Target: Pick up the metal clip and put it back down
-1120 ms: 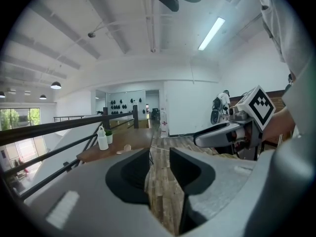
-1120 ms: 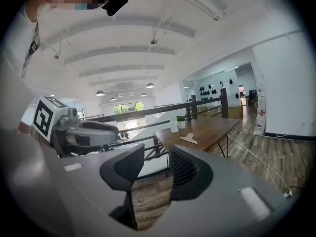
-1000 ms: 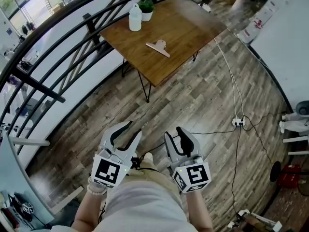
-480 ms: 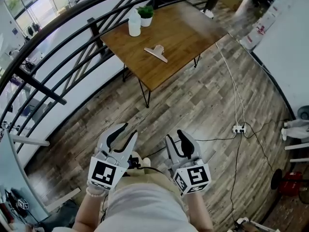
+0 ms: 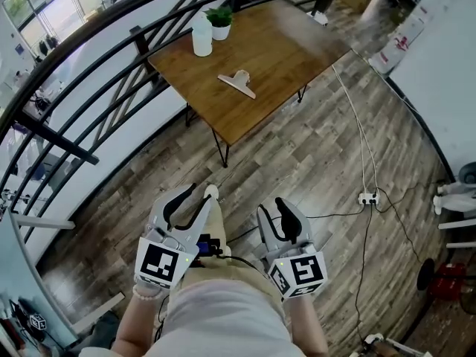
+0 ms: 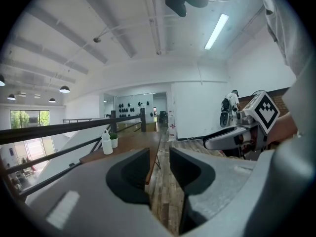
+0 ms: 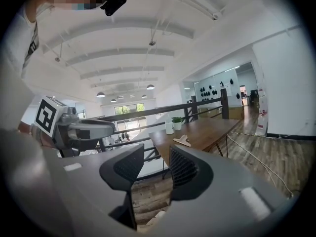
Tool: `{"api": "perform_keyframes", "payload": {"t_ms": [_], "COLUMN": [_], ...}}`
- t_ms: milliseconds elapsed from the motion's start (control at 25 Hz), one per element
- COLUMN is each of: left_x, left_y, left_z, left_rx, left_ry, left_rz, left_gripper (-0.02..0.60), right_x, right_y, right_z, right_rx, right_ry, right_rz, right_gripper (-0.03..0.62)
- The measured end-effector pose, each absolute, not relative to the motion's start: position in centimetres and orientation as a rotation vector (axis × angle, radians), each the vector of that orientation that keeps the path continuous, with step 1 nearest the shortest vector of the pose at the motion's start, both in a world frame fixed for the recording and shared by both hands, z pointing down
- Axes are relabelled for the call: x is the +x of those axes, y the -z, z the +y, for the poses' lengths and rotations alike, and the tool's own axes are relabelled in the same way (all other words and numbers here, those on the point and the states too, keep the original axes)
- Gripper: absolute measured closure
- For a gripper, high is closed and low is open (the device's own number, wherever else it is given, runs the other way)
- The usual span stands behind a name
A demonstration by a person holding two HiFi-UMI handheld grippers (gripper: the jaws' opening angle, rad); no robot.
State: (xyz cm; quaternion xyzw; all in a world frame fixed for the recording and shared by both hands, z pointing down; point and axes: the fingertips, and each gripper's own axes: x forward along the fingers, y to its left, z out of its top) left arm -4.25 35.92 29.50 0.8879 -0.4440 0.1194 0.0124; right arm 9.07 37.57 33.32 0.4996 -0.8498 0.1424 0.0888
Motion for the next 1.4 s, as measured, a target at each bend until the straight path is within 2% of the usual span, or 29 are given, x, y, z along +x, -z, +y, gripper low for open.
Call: {"api": "perform_keyframes", "payload": {"t_ms": [960,1400], "left_x": [-5.5,-6.8], "left_y": [-31.3,-32.0], "left_z": [8.6,2.0], "left_rx": [2.858,2.819], "left_ry": [-0.421,-0.377], "left_rz": [-1.186,-1.107], "left_gripper": [0.453,0.453], "right_x": [6.6,4.9], "right_y": [-34.2,-34.4], "right_z": [12.5,6.2], "right_rx": [1.587,1.61], "right_ry": [-0.49,-0.513], "right_rz": [-2.441,-2.377], "right_gripper": [0.424,0.424]}}
